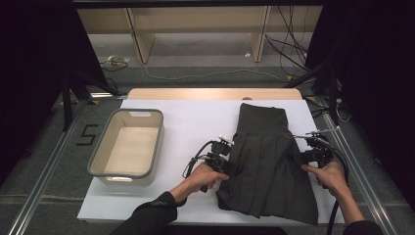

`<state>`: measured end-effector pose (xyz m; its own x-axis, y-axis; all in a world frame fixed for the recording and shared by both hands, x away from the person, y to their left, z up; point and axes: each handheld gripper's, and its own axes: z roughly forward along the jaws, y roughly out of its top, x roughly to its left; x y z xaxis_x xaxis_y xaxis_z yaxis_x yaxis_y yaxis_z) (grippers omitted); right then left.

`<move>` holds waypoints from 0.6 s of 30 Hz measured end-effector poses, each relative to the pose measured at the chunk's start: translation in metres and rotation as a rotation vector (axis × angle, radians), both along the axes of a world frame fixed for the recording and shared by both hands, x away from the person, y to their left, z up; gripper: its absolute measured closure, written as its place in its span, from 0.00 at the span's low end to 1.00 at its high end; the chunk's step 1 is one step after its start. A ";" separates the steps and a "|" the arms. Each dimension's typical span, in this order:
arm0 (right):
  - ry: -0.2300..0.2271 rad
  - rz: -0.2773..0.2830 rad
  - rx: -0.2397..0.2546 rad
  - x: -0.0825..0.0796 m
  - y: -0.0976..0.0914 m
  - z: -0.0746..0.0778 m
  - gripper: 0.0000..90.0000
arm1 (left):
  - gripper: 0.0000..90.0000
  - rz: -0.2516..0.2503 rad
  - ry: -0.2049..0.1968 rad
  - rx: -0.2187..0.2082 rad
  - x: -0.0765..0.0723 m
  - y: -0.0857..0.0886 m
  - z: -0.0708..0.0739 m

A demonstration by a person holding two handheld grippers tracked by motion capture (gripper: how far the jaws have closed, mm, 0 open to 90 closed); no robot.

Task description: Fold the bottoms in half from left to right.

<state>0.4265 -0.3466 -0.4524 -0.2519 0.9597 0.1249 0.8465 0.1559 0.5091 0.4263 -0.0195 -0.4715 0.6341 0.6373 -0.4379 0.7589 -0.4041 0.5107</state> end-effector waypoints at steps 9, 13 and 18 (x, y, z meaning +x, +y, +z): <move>0.056 0.004 0.029 -0.002 0.005 -0.012 0.46 | 0.86 0.001 -0.019 -0.026 -0.003 0.004 0.005; 0.080 0.026 0.130 -0.005 0.007 -0.013 0.79 | 0.87 0.008 -0.020 -0.040 -0.006 0.010 0.008; 0.088 0.057 0.148 -0.009 0.017 -0.011 0.88 | 0.88 0.009 -0.015 -0.050 -0.010 0.021 0.013</move>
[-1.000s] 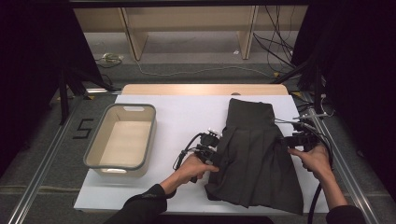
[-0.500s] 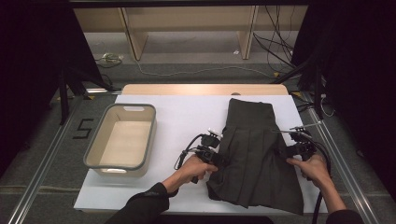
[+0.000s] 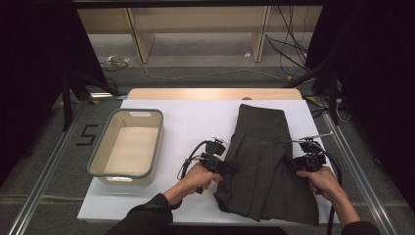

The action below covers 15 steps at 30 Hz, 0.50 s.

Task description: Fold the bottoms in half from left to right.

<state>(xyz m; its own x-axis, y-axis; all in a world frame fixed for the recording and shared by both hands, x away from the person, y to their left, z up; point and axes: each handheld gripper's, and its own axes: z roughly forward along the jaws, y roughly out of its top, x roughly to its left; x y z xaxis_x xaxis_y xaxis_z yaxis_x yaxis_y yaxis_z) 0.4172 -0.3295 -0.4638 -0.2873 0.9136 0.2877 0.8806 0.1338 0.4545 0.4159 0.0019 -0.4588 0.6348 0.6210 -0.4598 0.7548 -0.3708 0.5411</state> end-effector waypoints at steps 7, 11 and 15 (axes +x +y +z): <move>0.003 0.040 0.016 -0.004 0.026 0.004 0.89 | 0.88 0.012 -0.006 -0.015 -0.003 0.019 0.011; -0.006 0.058 0.028 -0.006 0.039 0.006 0.89 | 0.88 0.008 -0.009 -0.016 -0.007 0.036 0.017; -0.010 0.070 0.042 -0.005 0.051 0.007 0.89 | 0.88 0.024 0.006 -0.021 -0.009 0.052 0.017</move>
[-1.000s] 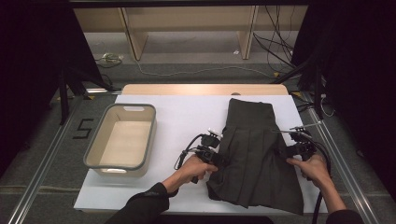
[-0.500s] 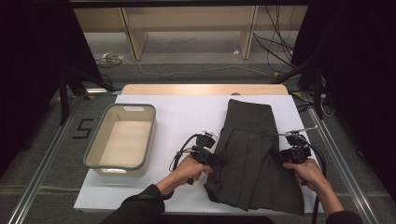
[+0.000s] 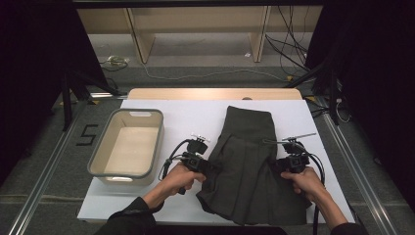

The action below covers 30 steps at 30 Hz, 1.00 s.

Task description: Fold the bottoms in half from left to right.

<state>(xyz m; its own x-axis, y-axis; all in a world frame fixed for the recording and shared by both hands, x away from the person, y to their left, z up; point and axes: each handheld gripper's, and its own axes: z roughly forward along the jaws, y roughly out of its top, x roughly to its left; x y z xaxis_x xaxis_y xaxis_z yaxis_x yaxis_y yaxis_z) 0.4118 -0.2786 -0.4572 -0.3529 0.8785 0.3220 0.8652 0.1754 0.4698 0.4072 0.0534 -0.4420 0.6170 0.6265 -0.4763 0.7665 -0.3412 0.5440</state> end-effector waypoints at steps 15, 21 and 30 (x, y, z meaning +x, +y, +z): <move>-0.040 0.045 -0.022 0.003 0.049 0.001 0.89 | 0.87 0.045 -0.013 0.008 -0.013 0.044 0.006; -0.065 0.060 -0.080 0.005 0.056 0.002 0.89 | 0.87 0.034 -0.004 0.031 -0.017 0.044 0.000; -0.086 0.057 -0.153 0.013 0.047 0.000 0.89 | 0.85 0.028 -0.009 0.063 -0.022 0.033 -0.010</move>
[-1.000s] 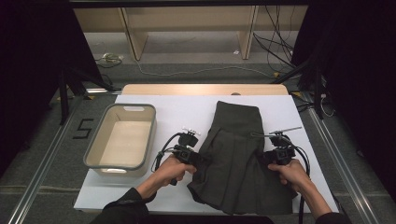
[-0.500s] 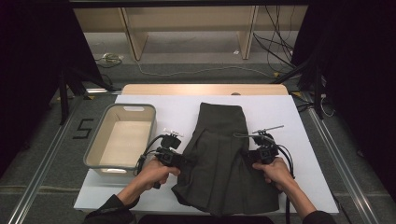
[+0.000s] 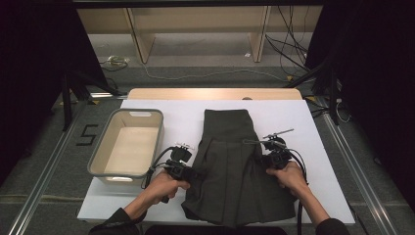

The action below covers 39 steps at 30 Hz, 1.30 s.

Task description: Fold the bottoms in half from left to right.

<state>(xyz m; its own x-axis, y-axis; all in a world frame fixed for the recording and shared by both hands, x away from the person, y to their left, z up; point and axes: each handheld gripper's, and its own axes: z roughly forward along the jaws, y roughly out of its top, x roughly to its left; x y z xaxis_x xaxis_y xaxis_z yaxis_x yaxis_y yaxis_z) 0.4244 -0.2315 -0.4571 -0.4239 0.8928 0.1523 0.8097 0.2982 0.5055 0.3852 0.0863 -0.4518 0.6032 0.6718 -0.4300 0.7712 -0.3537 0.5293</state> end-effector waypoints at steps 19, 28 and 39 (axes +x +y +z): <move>0.034 -0.002 0.015 -0.003 -0.008 -0.004 0.79 | 0.65 -0.023 0.012 0.055 -0.003 0.001 -0.010; -0.064 -0.006 0.042 -0.008 -0.017 0.009 0.43 | 0.39 0.034 -0.009 0.027 0.006 0.010 0.010; -0.122 -0.053 0.114 -0.008 -0.030 0.021 0.37 | 0.30 0.074 -0.065 0.000 0.017 0.011 0.025</move>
